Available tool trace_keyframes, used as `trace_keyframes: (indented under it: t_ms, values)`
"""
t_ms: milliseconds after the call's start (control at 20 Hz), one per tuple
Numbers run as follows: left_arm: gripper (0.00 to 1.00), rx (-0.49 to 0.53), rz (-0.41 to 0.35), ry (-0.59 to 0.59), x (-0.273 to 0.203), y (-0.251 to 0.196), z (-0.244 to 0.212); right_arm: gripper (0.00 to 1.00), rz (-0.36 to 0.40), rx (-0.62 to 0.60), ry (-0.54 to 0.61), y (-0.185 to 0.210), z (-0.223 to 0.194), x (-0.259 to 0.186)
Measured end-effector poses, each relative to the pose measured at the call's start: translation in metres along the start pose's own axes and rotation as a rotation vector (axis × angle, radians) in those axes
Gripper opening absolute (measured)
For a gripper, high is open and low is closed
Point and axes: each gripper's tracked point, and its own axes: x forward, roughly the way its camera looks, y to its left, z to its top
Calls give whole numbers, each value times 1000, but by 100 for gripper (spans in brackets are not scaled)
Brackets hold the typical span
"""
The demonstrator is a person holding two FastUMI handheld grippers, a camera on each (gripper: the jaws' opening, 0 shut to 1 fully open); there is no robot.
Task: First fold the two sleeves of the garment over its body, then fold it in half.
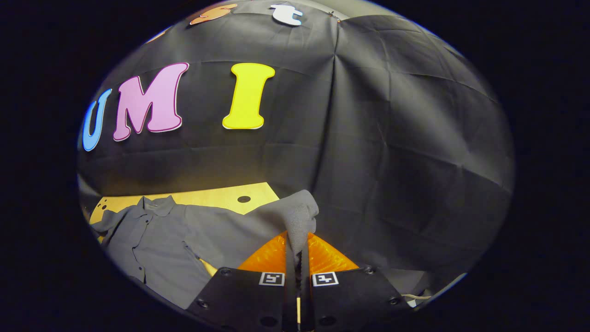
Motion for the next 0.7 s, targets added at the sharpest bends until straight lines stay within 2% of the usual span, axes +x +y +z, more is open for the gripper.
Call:
trace_keyframes:
  t_ms: [150, 300, 450, 550, 700]
  values:
    - [95, -4, -13, -4, 2, 17, 1, 7, -19, 45, -16, 9, 1, -14]
    - [96, -1, -19, -2, 5, 30, 0, 7, -110, 8, -15, -25, -14, -10]
    - [96, 16, -2, -4, 4, 35, 2, 7, -153, -65, 1, -53, -29, 2]
    - [96, 34, 20, 2, 3, 33, 1, 7, -167, -75, 22, -67, -40, 6]
    - [96, 62, 28, 7, 4, 20, 2, 7, -137, -52, 37, -60, -51, 0]
